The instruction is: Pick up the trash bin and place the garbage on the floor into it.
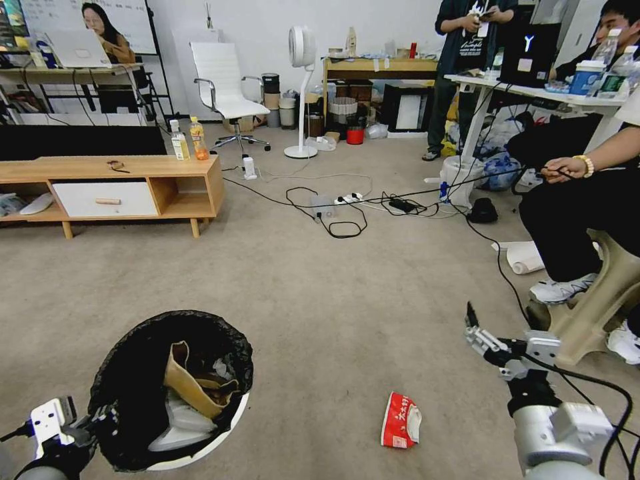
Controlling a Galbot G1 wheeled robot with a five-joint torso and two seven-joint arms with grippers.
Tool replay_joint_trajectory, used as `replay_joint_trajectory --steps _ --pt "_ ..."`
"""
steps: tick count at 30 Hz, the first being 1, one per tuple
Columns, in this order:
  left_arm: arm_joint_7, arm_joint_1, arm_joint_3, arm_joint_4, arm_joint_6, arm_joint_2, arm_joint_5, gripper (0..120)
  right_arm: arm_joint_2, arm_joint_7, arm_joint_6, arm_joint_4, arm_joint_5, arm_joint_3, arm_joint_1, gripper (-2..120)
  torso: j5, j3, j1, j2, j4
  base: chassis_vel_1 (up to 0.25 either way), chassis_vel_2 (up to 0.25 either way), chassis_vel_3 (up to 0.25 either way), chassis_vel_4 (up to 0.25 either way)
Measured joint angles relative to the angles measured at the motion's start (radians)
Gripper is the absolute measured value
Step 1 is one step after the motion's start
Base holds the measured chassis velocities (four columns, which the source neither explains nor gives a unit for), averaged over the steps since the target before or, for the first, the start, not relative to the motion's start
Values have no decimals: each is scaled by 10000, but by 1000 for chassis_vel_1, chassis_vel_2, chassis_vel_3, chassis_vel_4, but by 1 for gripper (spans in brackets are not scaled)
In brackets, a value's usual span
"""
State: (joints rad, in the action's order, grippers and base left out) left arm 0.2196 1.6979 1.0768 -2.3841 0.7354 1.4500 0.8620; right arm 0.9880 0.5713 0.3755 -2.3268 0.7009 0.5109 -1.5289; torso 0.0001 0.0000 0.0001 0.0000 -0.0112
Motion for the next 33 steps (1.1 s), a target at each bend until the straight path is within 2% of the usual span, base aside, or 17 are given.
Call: replay_joint_trajectory --steps 1,2,3,4,6,7,9,11,12,21,33 --pt "0 0 0 0 0 0 0 1 0 0 0 0 0 0 0 100 0 0 0 0 0 0 0 0 0" --pt "-3 -8 18 54 0 -27 -12 1 -251 522 704 -8 1245 -178 264 100 1 0 1 0 1 0 0 0 0" --pt "-4 -12 30 83 0 -46 -21 1 -361 856 1024 -7 1899 -267 418 100 0 0 0 0 1 0 0 0 0" --pt "-4 -12 30 83 0 -46 -21 1 -361 856 1024 -7 1899 -267 418 100 0 0 0 0 1 0 0 0 0" --pt "-24 -13 70 193 0 -77 -83 1 -595 1929 1993 103 3993 -536 908 100 1 0 0 0 2 0 0 0 0" --pt "-24 -13 70 193 0 -77 -83 1 -595 1929 1993 103 3993 -536 908 100 1 0 0 0 2 0 0 0 0" --pt "-81 -9 80 270 0 -71 -167 1 -687 2395 2360 236 4908 -751 1083 100 -2 0 0 0 0 0 0 0 0" --pt "-95 -8 82 285 0 -68 -184 1 -692 2460 2398 266 5030 -799 1104 100 -2 0 0 0 0 0 0 0 0" --pt "-125 -8 96 342 0 -69 -220 1 -679 2850 2571 436 5697 -1061 1227 100 -2 0 0 0 -1 0 0 0 0" --pt "-132 -100 167 616 0 -210 -234 1 -316 3374 2531 1406 6215 -1766 1564 100 -1 0 1 0 0 0 0 0 0" --pt "-151 -135 145 848 0 -255 -310 1 176 2990 2222 3195 5781 -2460 2268 100 -1 0 0 0 0 0 0 0 0"
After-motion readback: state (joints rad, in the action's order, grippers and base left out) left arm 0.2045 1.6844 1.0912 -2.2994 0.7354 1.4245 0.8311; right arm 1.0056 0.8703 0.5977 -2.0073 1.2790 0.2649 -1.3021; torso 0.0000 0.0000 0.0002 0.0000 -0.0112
